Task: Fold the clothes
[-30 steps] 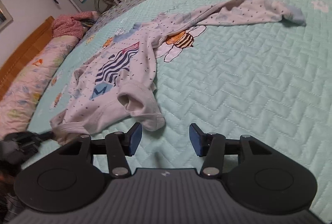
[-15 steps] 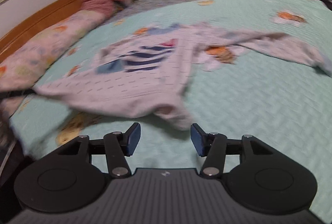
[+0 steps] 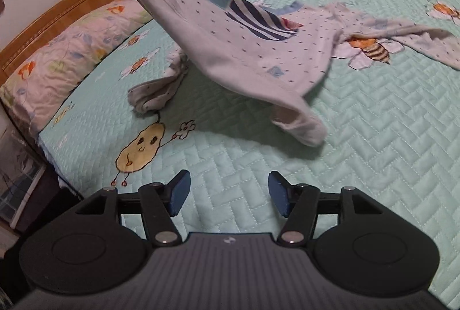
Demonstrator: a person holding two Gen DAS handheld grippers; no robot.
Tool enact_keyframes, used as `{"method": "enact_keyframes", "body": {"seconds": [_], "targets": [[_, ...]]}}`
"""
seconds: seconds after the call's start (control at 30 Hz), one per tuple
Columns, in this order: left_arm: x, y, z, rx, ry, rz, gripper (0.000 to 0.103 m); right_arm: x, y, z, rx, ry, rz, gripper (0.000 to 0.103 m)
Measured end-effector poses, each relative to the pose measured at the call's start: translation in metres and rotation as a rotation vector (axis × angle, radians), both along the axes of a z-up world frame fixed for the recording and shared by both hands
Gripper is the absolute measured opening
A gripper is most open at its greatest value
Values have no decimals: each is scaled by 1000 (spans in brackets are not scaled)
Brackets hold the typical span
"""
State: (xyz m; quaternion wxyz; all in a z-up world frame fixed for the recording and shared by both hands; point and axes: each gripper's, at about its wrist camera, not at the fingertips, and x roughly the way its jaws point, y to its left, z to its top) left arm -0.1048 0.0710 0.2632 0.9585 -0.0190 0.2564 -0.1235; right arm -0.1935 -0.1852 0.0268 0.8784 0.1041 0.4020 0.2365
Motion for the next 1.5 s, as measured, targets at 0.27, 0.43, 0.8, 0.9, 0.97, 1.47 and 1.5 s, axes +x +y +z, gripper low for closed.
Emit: {"method": "enact_keyframes", "body": {"seconds": [0.27,0.43,0.8,0.9,0.97,1.47,1.5], "targets": [[17,-61,15,150,19,-126,3,35,36,22,-41,-113,163,62],[30,-62,24,133,22,-120,3,84,33,10,-117,-91,119,62],[46,-65,20,119,72,-152,3,32,46,15,-343,-368,155,62],[44,-67,18,130,72,-155,3,19,85,4,-456,-452,272,60],[45,-65,19,128,75,-151,3,23,108,-6,-539,-463,301,59],[48,-43,20,84,91,-127,3,68,140,-33,-740,-500,62,25],[47,-40,19,77,94,-122,3,68,136,-32,-740,-506,57,19]]}}
